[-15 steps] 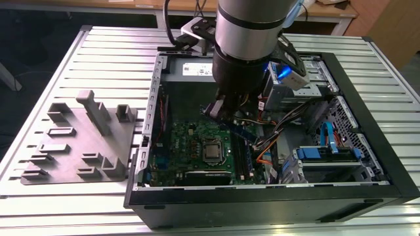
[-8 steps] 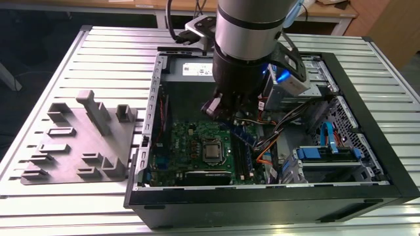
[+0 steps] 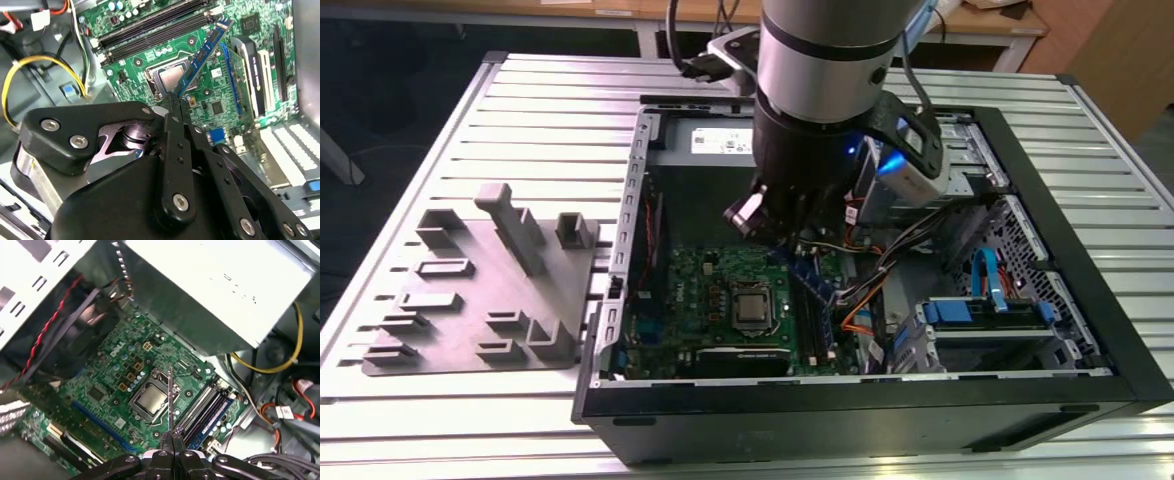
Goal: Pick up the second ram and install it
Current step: 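Insert the second ram into the second slot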
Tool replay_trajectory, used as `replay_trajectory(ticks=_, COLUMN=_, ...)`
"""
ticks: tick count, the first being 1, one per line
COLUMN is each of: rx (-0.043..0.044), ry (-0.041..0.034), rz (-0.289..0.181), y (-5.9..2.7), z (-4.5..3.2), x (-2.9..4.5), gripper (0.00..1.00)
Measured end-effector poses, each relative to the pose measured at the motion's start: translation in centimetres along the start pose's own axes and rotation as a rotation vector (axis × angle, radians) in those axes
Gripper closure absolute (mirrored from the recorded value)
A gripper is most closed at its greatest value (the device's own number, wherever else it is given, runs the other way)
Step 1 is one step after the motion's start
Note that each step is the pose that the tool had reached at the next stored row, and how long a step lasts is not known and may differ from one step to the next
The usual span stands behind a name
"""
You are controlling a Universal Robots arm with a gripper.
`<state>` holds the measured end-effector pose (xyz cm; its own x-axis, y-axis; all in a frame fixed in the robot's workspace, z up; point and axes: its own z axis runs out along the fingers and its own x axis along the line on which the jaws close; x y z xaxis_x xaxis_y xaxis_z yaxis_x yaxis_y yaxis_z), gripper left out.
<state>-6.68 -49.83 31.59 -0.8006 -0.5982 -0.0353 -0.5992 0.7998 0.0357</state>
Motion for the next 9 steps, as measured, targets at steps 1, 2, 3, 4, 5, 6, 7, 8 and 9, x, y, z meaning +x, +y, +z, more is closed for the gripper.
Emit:
replay_trajectory(ticks=1, rx=0.0006, ry=-0.0006, rz=0.018, y=0.0, z=0.0, x=0.0, gripper=0.92)
replay_trajectory(ticks=2, rx=0.0013, ry=-0.0012, rz=0.036, y=0.0, z=0.0, x=0.0, gripper=0.92)
replay_trajectory(ticks=3, rx=0.0019, ry=-0.0019, rz=0.055, y=0.0, z=0.01, x=0.0, gripper=0.92)
replay_trajectory(ticks=4, rx=0.0026, ry=-0.0025, rz=0.073, y=0.0, z=0.01, x=0.0, gripper=0.92)
replay_trajectory(ticks=5, rx=0.0032, ry=-0.0032, rz=0.091, y=0.0, z=0.01, x=0.0, gripper=0.92)
replay_trajectory(ticks=6, rx=0.0039, ry=-0.0038, rz=0.109, y=0.0, z=0.01, x=0.0, gripper=0.92)
replay_trajectory(ticks=7, rx=0.0046, ry=-0.0044, rz=0.127, y=0.0, z=0.02, x=0.0, gripper=0.92)
replay_trajectory(ticks=8, rx=0.0052, ry=-0.0051, rz=0.145, y=0.0, z=0.02, x=0.0, gripper=0.92)
replay_trajectory(ticks=9, rx=0.0058, ry=-0.0058, rz=0.163, y=0.0, z=0.03, x=0.0, gripper=0.92)
